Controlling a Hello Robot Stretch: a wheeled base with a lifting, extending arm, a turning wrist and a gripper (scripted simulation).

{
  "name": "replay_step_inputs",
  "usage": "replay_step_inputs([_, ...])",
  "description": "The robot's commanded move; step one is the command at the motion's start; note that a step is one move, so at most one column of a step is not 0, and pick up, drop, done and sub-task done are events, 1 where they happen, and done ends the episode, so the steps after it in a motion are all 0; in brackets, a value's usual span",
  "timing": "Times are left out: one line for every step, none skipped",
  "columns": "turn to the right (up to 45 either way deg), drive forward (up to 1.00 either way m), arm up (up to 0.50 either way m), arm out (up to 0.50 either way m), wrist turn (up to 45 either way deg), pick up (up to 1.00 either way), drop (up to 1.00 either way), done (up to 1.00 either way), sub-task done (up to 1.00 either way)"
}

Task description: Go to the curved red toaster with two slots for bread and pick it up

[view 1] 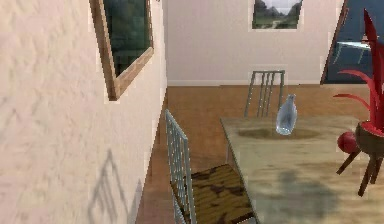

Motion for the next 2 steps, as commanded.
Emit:
replay_step_inputs([0.0, 0.0, 0.0, 0.0, 0.0, 1.0, 0.0, 0.0, 0.0])
replay_step_inputs([0.0, 0.0, 0.1, 0.0, 0.0, 0.0, 0.0, 0.0, 0.0])
